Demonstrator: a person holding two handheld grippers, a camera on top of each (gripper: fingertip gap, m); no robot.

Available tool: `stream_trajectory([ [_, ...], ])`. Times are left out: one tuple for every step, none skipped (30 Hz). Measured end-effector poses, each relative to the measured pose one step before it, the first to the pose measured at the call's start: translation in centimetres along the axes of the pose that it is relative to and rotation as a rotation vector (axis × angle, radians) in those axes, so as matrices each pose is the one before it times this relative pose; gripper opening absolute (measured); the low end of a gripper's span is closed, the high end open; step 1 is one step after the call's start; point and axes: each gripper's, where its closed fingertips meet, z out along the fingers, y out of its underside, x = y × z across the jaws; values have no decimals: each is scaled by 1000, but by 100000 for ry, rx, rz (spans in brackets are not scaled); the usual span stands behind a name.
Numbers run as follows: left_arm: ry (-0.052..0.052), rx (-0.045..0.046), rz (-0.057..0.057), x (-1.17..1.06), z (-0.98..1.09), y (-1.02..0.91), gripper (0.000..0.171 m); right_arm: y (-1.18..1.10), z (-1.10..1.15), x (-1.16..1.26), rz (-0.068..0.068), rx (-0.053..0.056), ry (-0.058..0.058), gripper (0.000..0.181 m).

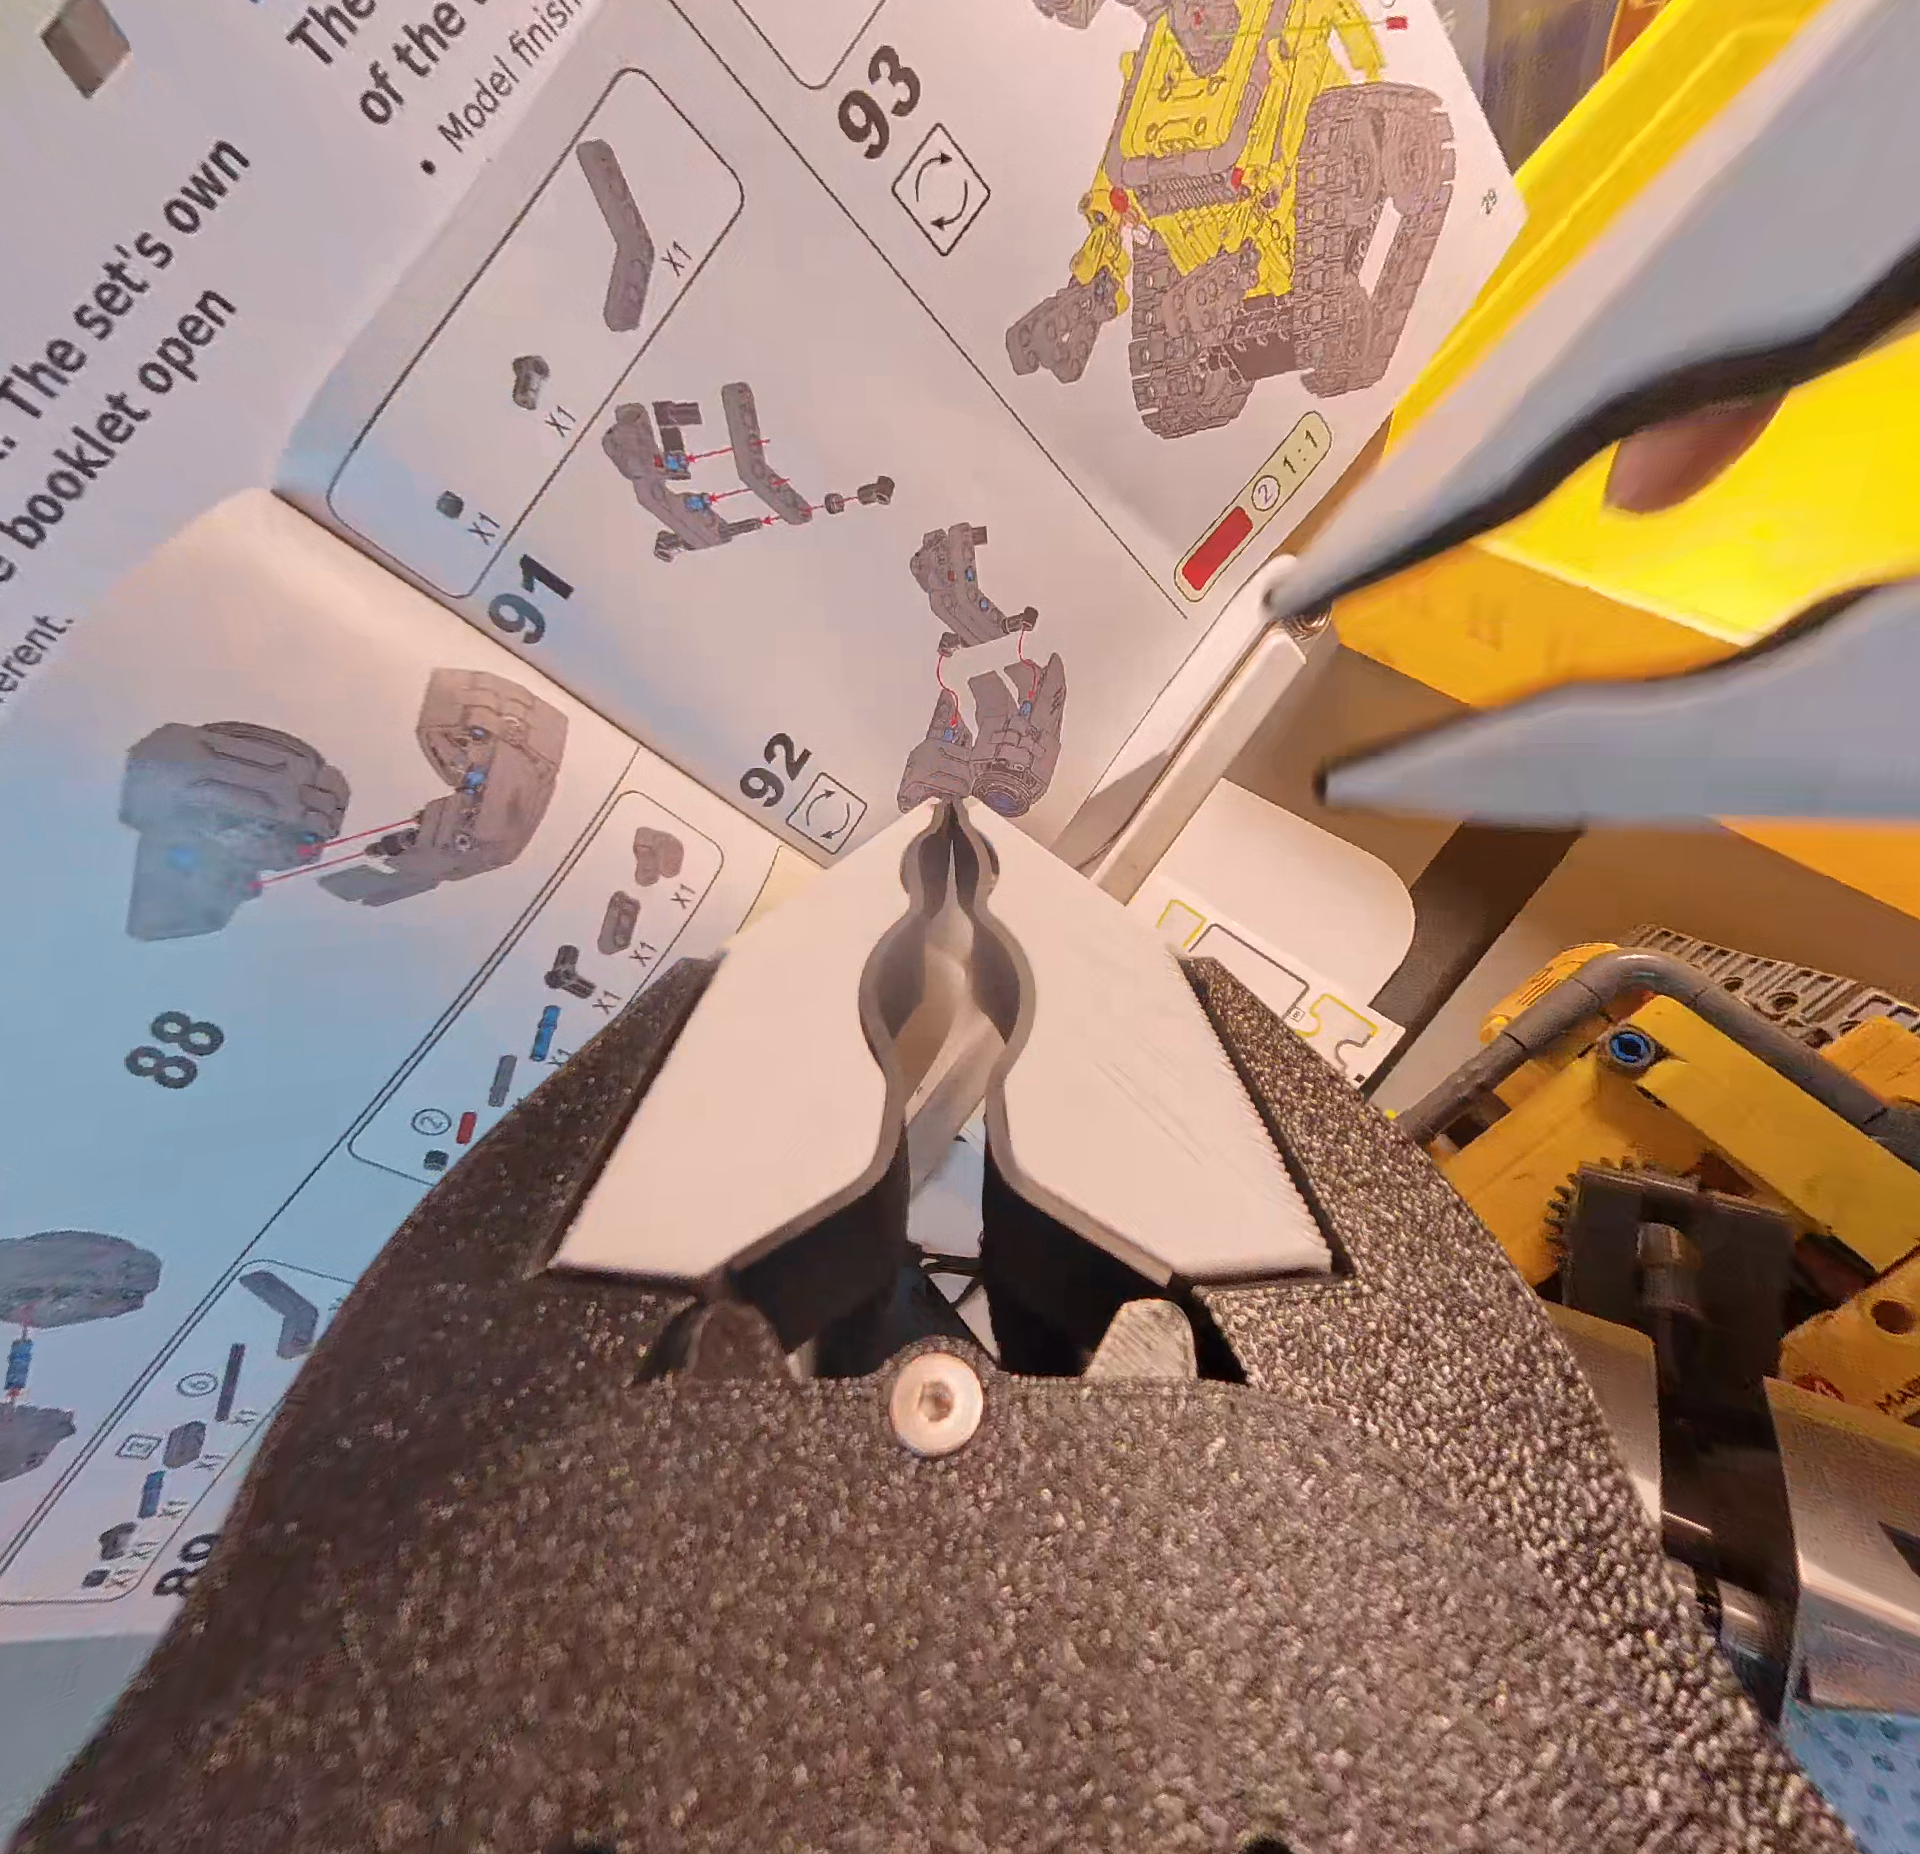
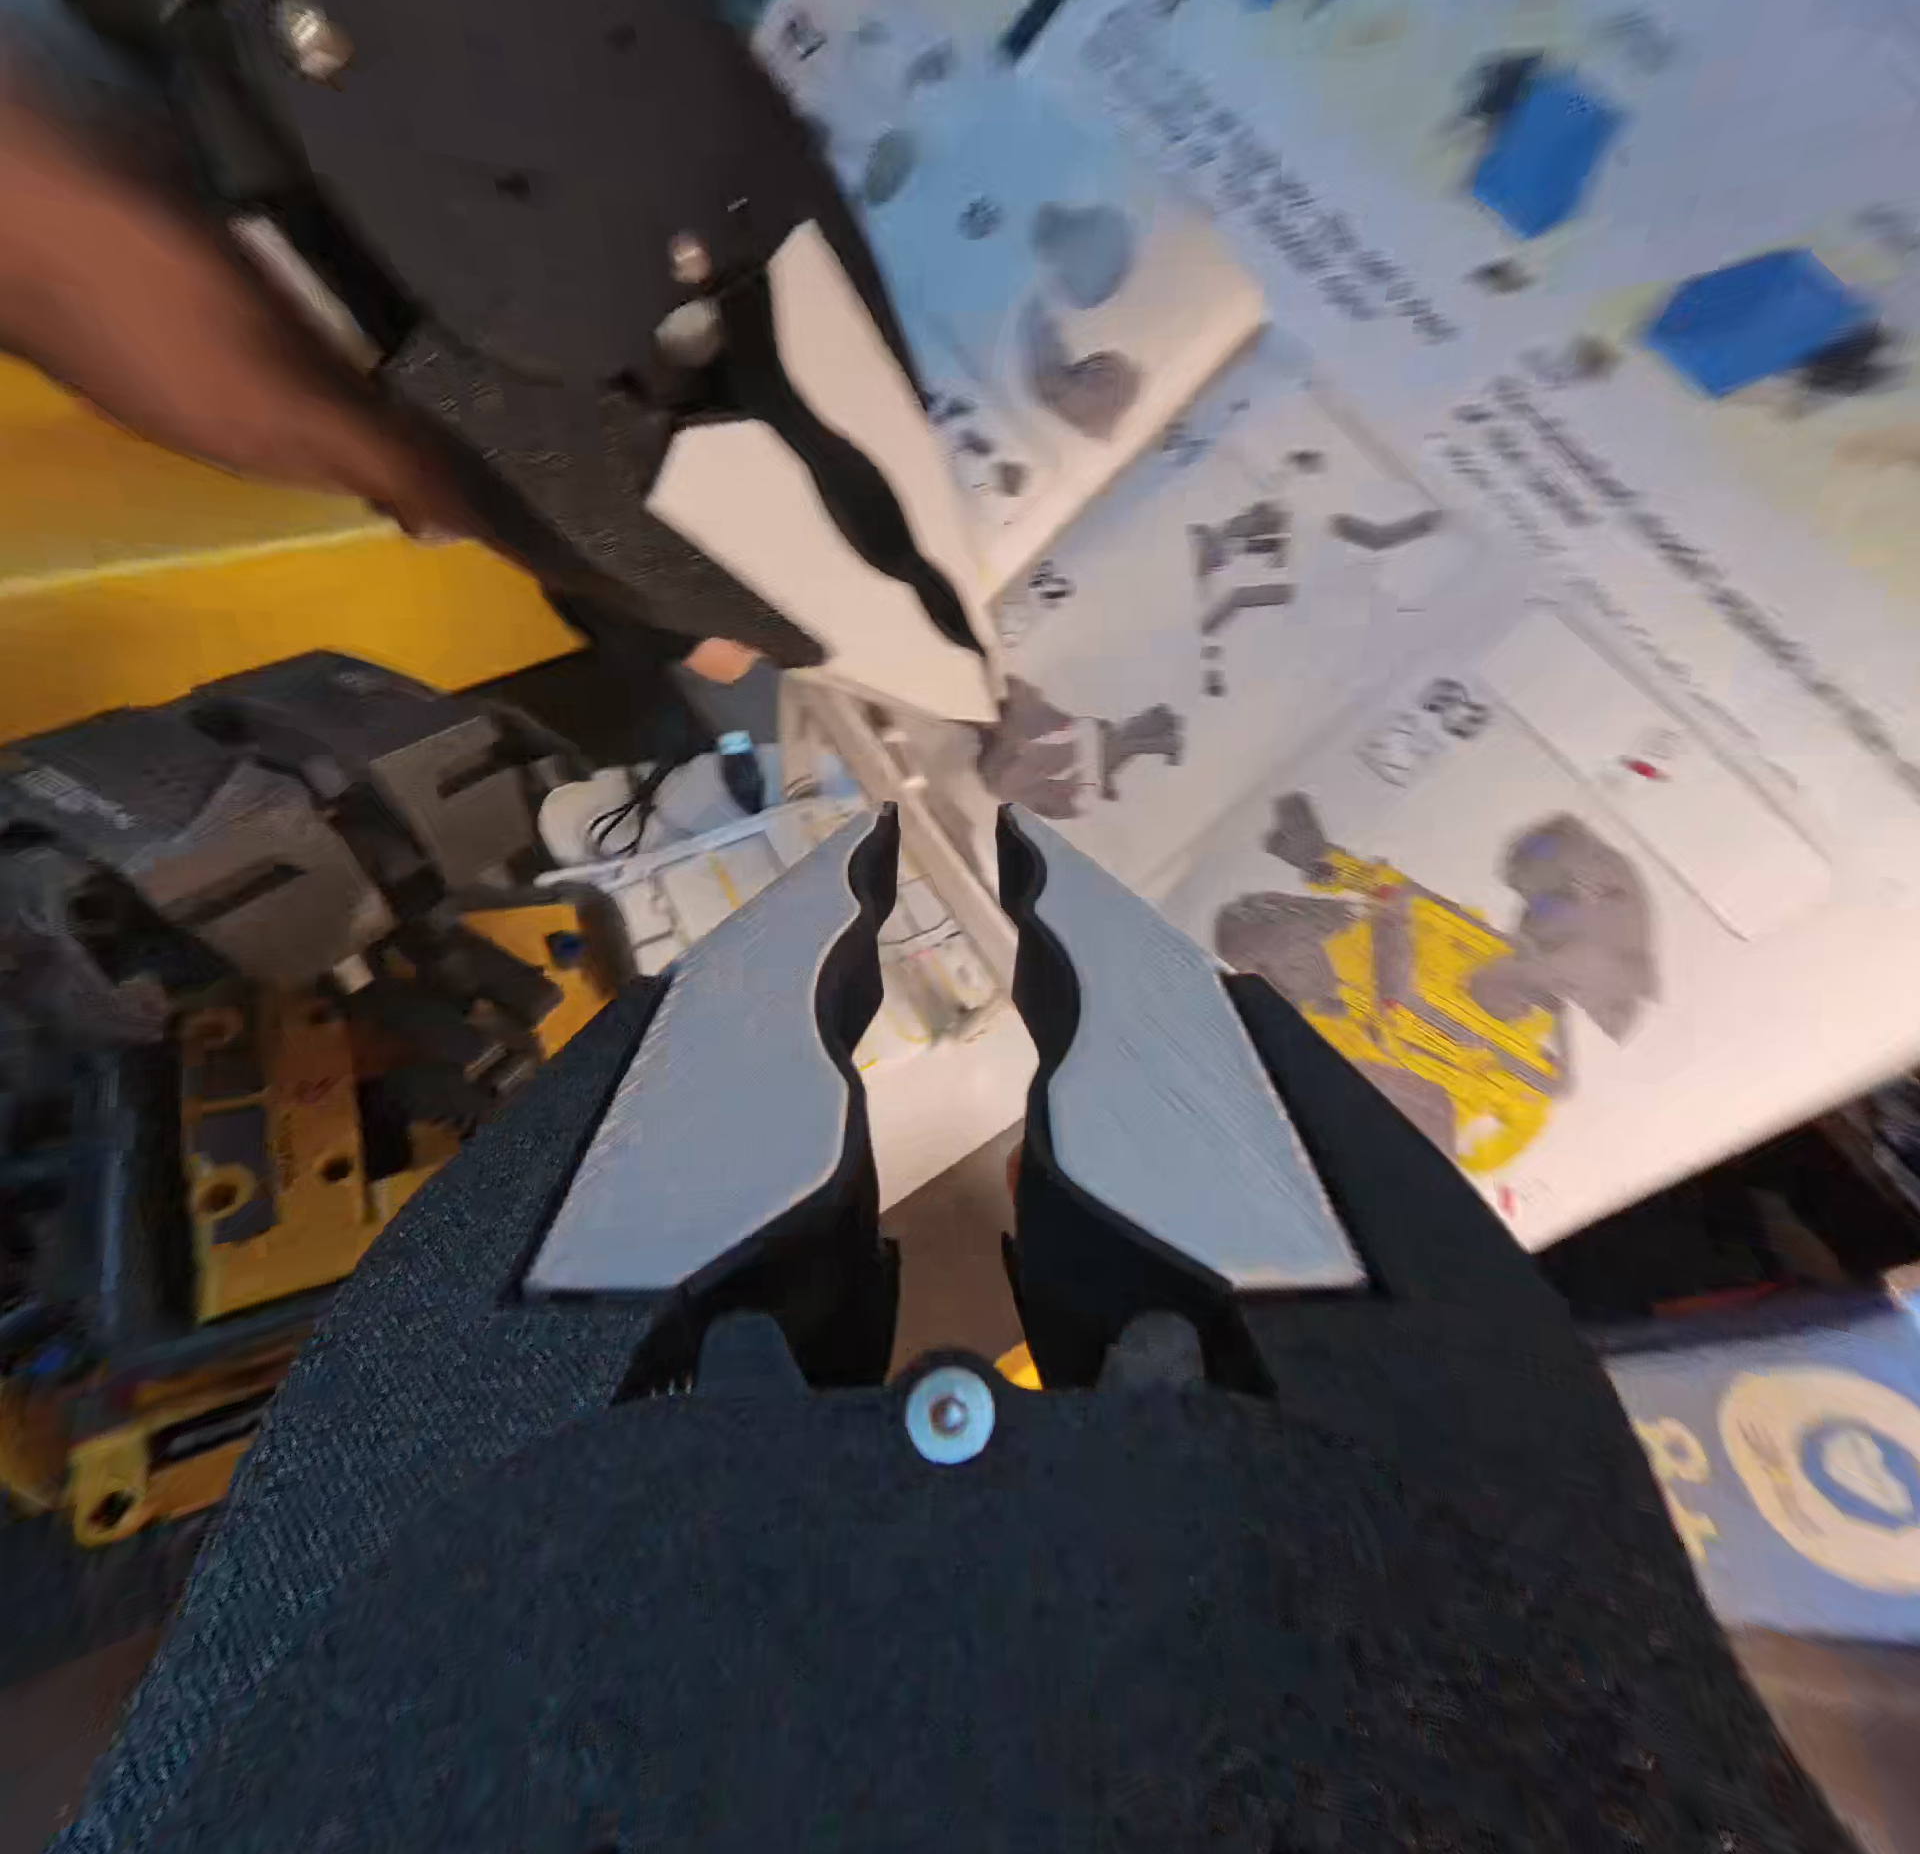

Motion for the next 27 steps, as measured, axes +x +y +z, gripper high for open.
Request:
stream_trajectory([
  [1684, -323, -2292, 12, -18, 3, 0, 116, 963, -1285, -5255, -4653, -8000, 20],
  [1940, -221, -2498, 14, -7, 0, 0, -99, 942, -534, -6054, -2316, -4178, 20],
  [2085, -243, -1975, 22, -31, -10, 0, 318, 962, -137, -5155, -4662, -3315, 20],
  [1758, 7, -969, 0, -36, -20, 0, 475, 886, 447, -3818, -5396, -884, 20],
  [1129, 368, 576, 1, -7, 0, 0, 327, 729, 325, -2899, -3808, -1941, 20],
  [428, 932, 1549, -8, -10, 6, 0, 333, 594, 2, -933, -3799, -4328, 20],
  [59, 1023, 1180, 6, -15, 7, 0, 157, 351, -212, -256, -3079, -5732, 14],
  [-263, 866, 510, -32, -3, -8, 0, -115, 63, 142, 14, -1750, -3313, 12],
  [-134, 870, 506, -5, -2, -14, 0, -9, 29, 2, 420, -2119, -4294, 13],
  [505, 1037, -525, 55, -4, -31, 0, 87, 27, -90, 1900, -2147, -4938, 13],
  [933, 1110, -1425, 13, -21, -3, 0, 138, 25, -26, 2739, -2584, -4894, 13],
  [549, 1379, -1065, -31, -9, -8, 0, 281, 83, -25, 3235, -3366, -4859, 13],
  [430, 1289, -1348, -22, -22, 12, 0, 464, 140, -141, 2159, -4145, -4904, 11],
  [673, 851, -2182, 3, -82, 25, 0, 320, 99, -89, 1818, -2639, -3934, 10],
  [554, 323, -3234, -21, -109, 41, 0, 7, 2, -60, 1762, -662, -3707, 9],
  [124, 110, -2828, -81, -106, 41, 0, -24, -7, -29, 1138, -284, -2988, 8],
  [-3, -41, -981, -78, -80, 83, 0, -34, -68, -90, 971, 565, -3128, 7],
  [59, 240, -101, -53, -60, 65, 0, -1, -65, -47, 1796, 1311, -2910, 6],
  [93, 165, -90, -15, -13, 107, 0, -28, -39, -15, 2304, 1726, -2713, 6],
  [28, 270, -107, -13, 4, 72, 0, -40, -13, -29, 2200, 1767, -2732, 5],
  [55, -1, -374, -12, 11, 55, 0, -22, -28, -2, 1500, 1330, -2227, 5],
  [-14, -187, -402, -27, 23, 34, 0, -33, -28, 12, 848, 1035, -1733, 4],
  [-14, -166, 68, -29, 44, 11, 0, -18, -28, 23, 873, 752, -1622, 4],
  [25, -220, 404, -27, 52, -5, 0, -21, -53, 36, 806, 636, -1344, 4],
  [169, -383, 613, -31, 39, -3, 0, -12, -50, 53, 264, 289, -985, 4],
  [517, -420, -175, 12, 6, 1, 0, 19, -15, 22, 168, 34, -888, 3],
  [752, -208, -739, 39, 1, 8, 0, 24, -21, 13, -364, 63, -382, 3],
])
